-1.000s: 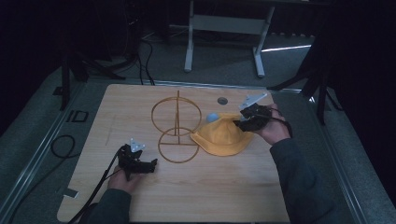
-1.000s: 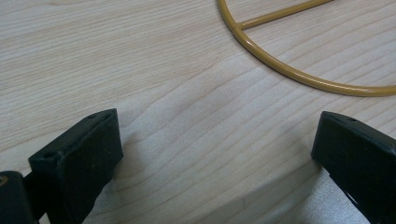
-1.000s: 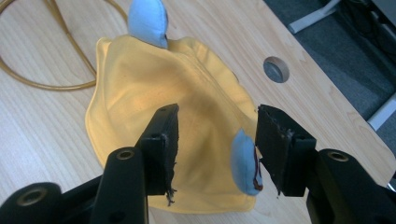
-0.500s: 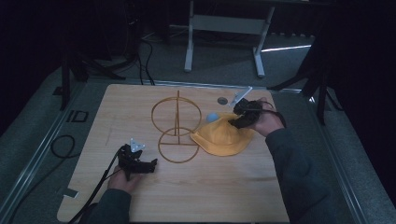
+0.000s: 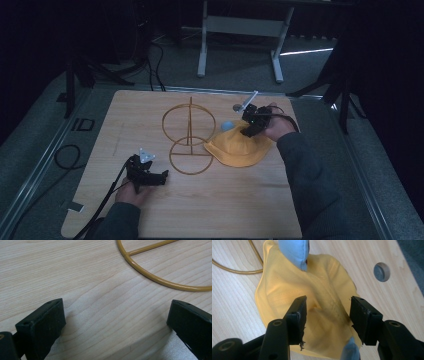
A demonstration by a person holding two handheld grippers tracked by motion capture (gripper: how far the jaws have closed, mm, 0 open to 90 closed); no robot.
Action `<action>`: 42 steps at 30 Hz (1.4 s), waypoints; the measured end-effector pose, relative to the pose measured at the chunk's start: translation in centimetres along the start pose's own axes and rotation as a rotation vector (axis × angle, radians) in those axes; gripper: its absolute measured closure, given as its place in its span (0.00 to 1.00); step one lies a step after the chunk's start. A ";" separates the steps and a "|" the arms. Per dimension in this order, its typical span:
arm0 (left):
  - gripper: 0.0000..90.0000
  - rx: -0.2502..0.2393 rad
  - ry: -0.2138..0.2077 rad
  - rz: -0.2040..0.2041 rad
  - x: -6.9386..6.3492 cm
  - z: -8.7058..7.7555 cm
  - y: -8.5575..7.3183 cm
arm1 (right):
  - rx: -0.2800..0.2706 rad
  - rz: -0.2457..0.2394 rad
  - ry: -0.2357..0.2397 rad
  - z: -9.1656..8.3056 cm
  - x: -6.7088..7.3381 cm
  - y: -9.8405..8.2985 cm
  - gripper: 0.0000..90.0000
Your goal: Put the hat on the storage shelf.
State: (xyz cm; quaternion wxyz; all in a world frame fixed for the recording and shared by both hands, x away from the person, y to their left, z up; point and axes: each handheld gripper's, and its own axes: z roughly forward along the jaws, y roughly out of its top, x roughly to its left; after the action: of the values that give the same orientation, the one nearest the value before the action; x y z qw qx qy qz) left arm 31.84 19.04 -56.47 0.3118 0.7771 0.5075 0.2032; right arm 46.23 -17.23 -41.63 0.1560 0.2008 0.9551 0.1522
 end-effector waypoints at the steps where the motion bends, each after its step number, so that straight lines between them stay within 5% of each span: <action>1: 0.02 0.000 0.000 0.000 0.0 0.0 0.0 | 0.006 -0.004 0.002 0.1 0.0 0.1 0.52; 8: 0.02 0.000 0.000 0.000 0.0 0.0 0.0 | 0.061 -0.023 0.017 1.1 -0.3 0.5 0.60; 19: 0.02 0.000 0.000 0.000 0.0 0.0 0.0 | 0.085 -0.071 0.013 1.0 -0.6 0.7 0.92; 26: 0.02 -0.003 0.000 -0.003 0.0 0.0 0.0 | 0.085 -0.104 0.004 0.0 -0.4 0.7 0.93; 42: 0.02 -0.003 0.001 -0.003 0.0 0.0 0.0 | 0.040 -0.091 -0.007 -3.1 -1.3 0.5 0.93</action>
State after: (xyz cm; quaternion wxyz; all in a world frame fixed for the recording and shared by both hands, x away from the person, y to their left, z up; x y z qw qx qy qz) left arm 31.85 19.02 -56.49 0.3133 0.7757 0.5084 0.2039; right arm 46.41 -18.03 -38.38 0.1623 0.1606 0.9655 0.1253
